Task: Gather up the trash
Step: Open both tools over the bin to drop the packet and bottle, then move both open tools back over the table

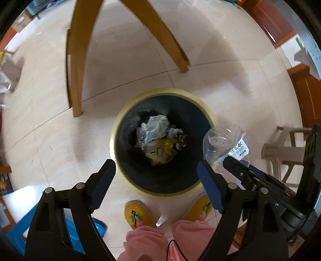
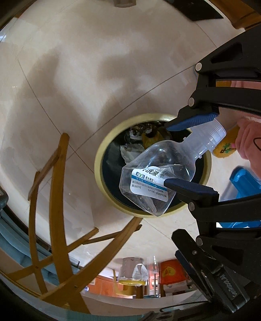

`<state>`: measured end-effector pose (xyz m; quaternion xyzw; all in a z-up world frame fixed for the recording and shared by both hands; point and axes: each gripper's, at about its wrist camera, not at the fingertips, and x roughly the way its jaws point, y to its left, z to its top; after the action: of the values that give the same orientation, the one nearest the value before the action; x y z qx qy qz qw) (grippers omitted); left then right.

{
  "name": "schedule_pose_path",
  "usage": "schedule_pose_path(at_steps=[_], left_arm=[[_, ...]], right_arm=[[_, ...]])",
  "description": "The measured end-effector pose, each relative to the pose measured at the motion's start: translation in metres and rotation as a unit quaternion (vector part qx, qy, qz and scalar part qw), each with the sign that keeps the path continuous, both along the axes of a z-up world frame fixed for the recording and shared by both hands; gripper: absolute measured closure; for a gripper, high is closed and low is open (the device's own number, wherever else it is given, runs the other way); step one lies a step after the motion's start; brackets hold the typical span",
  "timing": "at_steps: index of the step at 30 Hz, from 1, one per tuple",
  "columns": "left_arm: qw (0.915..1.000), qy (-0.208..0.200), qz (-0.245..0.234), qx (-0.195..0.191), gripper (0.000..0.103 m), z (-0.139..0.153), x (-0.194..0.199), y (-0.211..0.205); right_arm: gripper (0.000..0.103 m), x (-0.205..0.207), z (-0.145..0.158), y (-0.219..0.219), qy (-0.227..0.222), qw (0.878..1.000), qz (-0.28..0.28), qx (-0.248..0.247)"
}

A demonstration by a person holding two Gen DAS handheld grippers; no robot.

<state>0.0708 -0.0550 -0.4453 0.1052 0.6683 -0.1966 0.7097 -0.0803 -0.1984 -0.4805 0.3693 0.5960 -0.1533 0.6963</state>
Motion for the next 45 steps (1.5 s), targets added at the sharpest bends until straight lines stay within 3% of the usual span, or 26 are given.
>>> schedule_pose_path(at_steps=[7, 10, 18, 23, 30, 36, 45], left_arm=[[0.9993, -0.006, 0.035, 0.004, 0.021, 0.013, -0.003, 0.039], [0.9988, -0.010, 0.047, 0.006, 0.021, 0.019, -0.007, 0.049], [0.9965, -0.023, 0.080, 0.008, 0.021, 0.042, -0.020, 0.057], [0.9962, -0.025, 0.083, 0.010, 0.021, 0.067, -0.035, 0.060], [0.9969, -0.036, 0.070, 0.004, 0.022, 0.141, -0.061, 0.063], [0.9966, -0.060, 0.053, -0.021, 0.022, 0.235, -0.077, 0.063], [0.9881, -0.140, 0.027, -0.058, 0.022, 0.392, -0.086, 0.055]], right_arm=[[0.051, 0.019, -0.001, 0.015, -0.019, 0.999, 0.028, 0.019], [0.038, 0.023, 0.003, 0.019, -0.028, 0.999, 0.034, 0.026], [0.035, 0.021, 0.028, 0.026, -0.050, 0.997, 0.056, 0.009], [0.035, 0.011, 0.061, 0.022, -0.061, 0.996, 0.060, -0.005], [0.035, -0.012, 0.143, 0.025, -0.074, 0.994, 0.072, -0.020], [0.035, -0.031, 0.240, 0.029, -0.096, 0.991, 0.090, -0.027], [0.035, -0.045, 0.400, 0.033, -0.152, 0.977, 0.132, -0.075]])
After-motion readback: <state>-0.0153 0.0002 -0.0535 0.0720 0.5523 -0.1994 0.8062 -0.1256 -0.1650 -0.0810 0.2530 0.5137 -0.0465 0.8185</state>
